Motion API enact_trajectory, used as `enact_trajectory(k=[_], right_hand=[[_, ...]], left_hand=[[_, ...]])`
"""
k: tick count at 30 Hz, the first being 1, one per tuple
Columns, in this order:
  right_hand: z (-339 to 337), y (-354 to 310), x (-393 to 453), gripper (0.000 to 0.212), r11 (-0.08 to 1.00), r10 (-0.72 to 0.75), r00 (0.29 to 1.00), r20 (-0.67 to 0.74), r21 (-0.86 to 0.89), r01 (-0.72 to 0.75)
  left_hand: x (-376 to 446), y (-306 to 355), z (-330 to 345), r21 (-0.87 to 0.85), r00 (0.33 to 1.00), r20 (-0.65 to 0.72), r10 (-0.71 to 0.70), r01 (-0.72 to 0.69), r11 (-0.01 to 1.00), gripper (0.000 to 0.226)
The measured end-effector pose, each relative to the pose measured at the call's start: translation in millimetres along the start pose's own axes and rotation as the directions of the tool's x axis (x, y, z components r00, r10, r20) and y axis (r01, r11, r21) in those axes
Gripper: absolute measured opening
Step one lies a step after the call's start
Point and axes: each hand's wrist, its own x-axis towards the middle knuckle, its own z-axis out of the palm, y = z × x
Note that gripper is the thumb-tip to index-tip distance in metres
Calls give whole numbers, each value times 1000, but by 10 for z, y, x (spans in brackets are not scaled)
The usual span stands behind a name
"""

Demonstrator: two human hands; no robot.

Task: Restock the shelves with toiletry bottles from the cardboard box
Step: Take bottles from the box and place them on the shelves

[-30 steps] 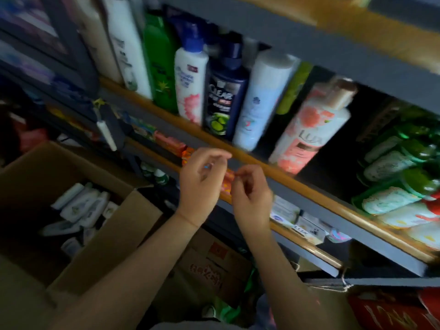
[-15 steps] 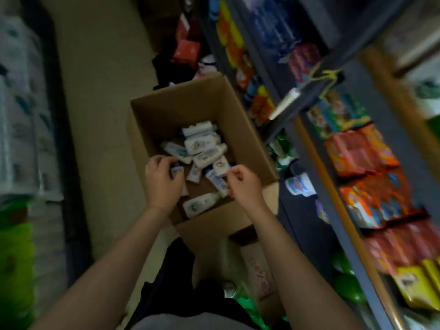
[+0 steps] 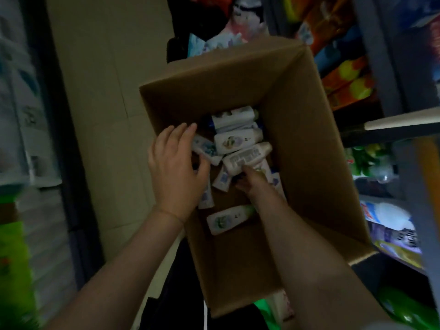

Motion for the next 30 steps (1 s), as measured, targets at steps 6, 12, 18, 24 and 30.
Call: enact_trajectory(k=[6, 12, 18, 24, 30], right_hand=[[154, -58, 423, 61, 977, -1, 1000, -13, 213, 4], [107, -118, 163, 63, 995, -49, 999, -21, 86, 51], [-24, -103, -779, 44, 973, -230, 955, 186, 25, 230], [-419, 9, -2244, 26, 785, -560, 809, 180, -197, 588], [-1260, 256, -3571, 17, 514, -807, 559, 191, -240, 823]], left_hand=[[28, 43, 39, -4, 1000, -23, 4, -4, 1000, 48], [33, 15, 51, -19, 998, -54, 30, -31, 999, 44], [-5, 18, 12, 105, 998, -12, 54, -52, 993, 38], [-311, 682, -427, -545, 904, 408, 130, 127, 828, 63], [-761, 1648, -1030, -734, 723, 676, 143, 641, 225, 42]])
